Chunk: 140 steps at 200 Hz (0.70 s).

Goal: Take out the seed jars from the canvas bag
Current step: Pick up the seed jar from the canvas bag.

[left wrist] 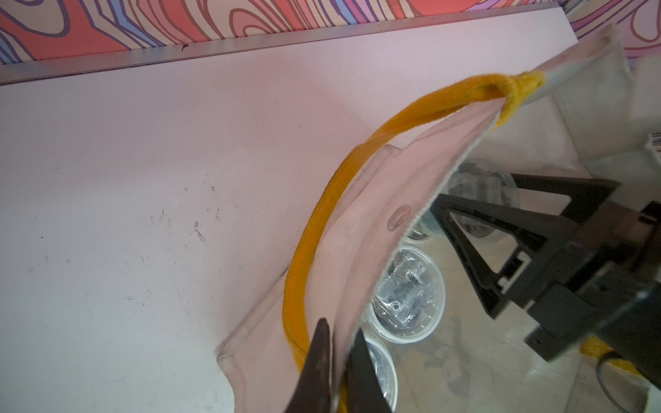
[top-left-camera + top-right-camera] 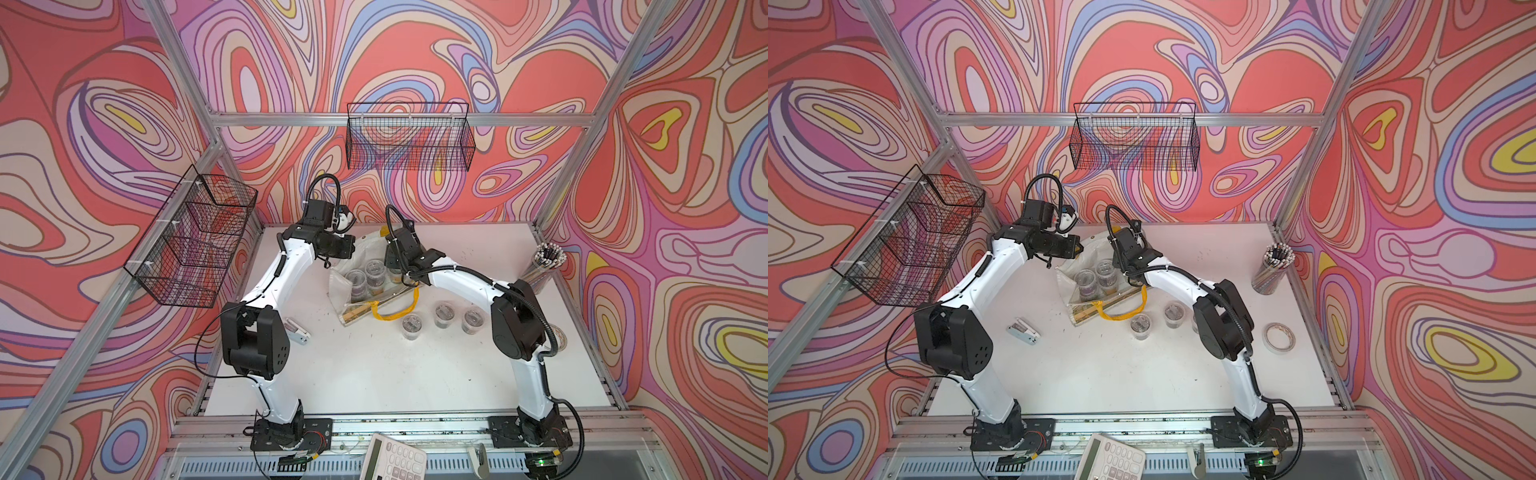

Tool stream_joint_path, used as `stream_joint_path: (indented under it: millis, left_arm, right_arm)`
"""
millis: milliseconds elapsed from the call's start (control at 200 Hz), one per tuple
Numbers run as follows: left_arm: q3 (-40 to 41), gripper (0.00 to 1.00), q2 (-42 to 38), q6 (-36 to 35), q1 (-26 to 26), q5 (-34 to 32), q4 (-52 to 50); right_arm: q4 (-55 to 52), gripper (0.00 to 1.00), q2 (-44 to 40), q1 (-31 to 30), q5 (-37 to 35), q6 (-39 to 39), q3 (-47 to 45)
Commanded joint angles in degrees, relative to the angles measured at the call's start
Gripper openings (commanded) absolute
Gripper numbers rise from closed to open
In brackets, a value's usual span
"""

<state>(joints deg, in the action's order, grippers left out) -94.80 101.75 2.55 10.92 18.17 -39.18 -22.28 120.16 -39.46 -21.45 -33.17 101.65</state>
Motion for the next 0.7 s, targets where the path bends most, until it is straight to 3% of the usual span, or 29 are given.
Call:
stream_joint_path:
  millis: [0,265,696]
  left_arm:
    - [0.7,0.00,-1.5,0.5,0.0,0.1,0.1]
    - [0.5,0.00,-1.1,0.5,0.1,-0.3,0.2]
    - [0.6,0.00,-0.5,0.7,0.0,-0.7,0.3]
  right_arm:
    - [1.2,0.53,-5.4,-1.3,-1.3,1.4,-0.4]
    - [-0.6,0.52,-13.5,-3.7,0.3,3.8,-1.5]
    - [-10.1,0.52,-34.9,-4.3,1.1,2.6,-13.3]
